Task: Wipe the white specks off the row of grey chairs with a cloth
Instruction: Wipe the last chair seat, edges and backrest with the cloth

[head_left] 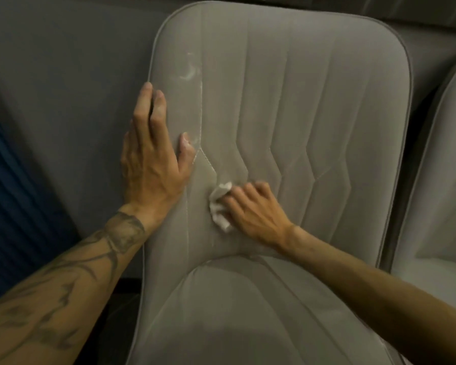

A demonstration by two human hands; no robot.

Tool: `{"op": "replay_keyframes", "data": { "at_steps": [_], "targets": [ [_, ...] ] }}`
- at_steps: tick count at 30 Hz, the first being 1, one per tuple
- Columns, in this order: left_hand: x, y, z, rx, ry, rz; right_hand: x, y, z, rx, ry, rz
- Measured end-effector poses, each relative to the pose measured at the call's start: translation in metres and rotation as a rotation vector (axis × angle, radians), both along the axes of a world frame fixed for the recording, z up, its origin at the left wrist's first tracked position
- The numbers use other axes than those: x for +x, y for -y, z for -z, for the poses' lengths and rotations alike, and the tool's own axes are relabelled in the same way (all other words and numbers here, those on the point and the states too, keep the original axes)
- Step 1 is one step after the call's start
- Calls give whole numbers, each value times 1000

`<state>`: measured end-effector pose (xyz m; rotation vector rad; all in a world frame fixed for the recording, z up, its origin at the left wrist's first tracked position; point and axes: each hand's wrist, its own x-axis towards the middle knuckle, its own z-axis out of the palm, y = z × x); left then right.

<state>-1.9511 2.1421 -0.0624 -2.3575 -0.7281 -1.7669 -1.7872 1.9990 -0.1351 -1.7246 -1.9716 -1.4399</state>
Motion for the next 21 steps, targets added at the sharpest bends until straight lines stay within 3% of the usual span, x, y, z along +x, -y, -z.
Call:
{"op": "replay_keyframes", "data": {
  "at_steps": [3,6,11,13,17,19,21],
  "targets": [
    [1,-3,0,11,5,-6,14,-15,-34,215,-216,61],
    [2,-5,2,22,17,-7,1,-18,-5,306,-345,71],
    [2,-5,2,22,17,-3,-14,17,69,-160,23,-53],
    [2,-3,2,4,16,-1,-3,14,52,-138,15,-72],
    [2,-5,2,5,18,-6,8,-5,18,249,-280,40],
    [2,-5,2,11,15,-6,2,-3,35,216,-248,28],
    [1,-4,2,15,18,-4,-5,4,56,18,-81,-40]
  ]
}}
